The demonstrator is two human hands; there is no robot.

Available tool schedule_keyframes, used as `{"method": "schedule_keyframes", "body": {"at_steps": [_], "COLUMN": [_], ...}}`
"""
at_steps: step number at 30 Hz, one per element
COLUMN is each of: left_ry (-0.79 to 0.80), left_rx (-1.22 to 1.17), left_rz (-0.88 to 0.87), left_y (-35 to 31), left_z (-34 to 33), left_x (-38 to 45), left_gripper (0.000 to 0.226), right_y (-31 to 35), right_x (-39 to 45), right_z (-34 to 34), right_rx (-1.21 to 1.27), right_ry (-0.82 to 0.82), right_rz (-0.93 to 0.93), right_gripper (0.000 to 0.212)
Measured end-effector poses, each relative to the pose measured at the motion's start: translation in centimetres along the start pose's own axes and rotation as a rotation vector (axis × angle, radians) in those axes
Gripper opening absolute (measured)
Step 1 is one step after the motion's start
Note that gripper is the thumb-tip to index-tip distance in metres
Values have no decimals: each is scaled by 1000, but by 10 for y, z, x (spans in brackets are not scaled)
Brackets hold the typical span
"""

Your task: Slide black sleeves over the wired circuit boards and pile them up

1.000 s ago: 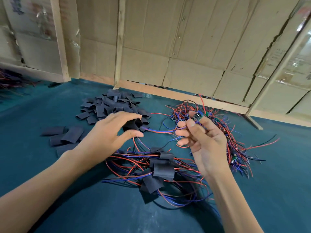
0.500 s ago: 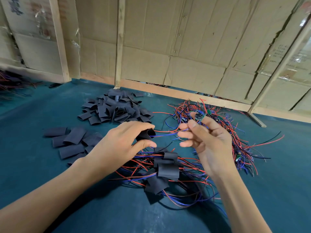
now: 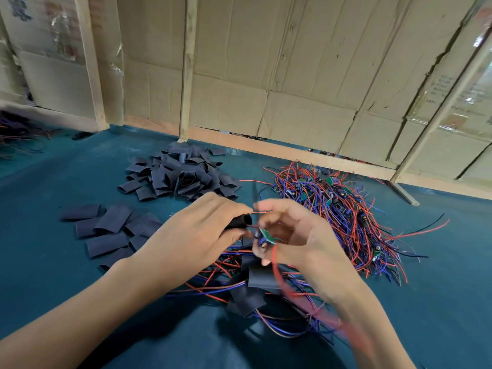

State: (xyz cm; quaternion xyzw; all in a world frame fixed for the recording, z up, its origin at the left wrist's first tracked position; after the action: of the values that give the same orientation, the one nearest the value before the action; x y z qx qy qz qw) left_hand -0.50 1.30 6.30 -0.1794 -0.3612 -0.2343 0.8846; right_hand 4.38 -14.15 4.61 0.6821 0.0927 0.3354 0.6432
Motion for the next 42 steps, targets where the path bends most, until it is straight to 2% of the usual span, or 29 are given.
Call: {"method": "schedule_keyframes", "body": {"at_steps": [3, 7, 8, 12, 13, 18, 21, 27, 34, 39, 42], "left_ry": [-16, -1, 8, 42, 49, 17, -36, -52, -33, -62, -73], "left_rx": [-3, 3, 5, 16, 27, 42, 39, 36, 15, -4, -37], "left_rz": [-9, 74, 83, 59, 58, 32, -5, -51, -36, -71, -75], "left_y": [4, 11, 12, 11, 11, 7, 7, 4, 6, 4, 3], "left_z": [-1, -1, -1, -1, -2, -1, 0, 0, 0, 1, 2], "left_x": [1, 1, 1, 0, 0, -1, -1, 0, 0, -1, -1], "left_gripper": [33, 43, 43, 40, 41, 39, 35, 37, 39, 35, 37], "right_y": [0, 1, 1, 8, 8, 8, 5, 0, -5, -3, 0], "right_x": [0, 2, 2, -2, -3, -3, -2, 1, 1, 2, 1], "right_z": [-1, 3, 4, 1, -1, 4, 6, 15, 11, 5, 6], "right_rx": [65, 36, 9, -328, -340, -82, 30, 3, -28, 34, 53], "right_ry": [39, -69, -88, -120, -144, -253, -224, -255, -178, -157, -175], "right_rz": [6, 44, 50, 155, 166, 93, 30, 39, 14, 32, 18], "right_gripper": [57, 52, 51, 26, 19, 11, 15, 38, 36, 17, 20]}}
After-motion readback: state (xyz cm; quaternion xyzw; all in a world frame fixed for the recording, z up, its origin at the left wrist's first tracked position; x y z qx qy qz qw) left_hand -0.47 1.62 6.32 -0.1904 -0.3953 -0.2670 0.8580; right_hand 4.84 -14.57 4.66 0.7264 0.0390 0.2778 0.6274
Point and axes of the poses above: each hand's wrist, its own x-axis towards the middle knuckle, its own z-axis out of the back of the hand, y = z × x, the point moved 6 cm from there along x, towards the middle knuckle, and after that the axes turned 4 degrees about z, right-handed, at the moved point
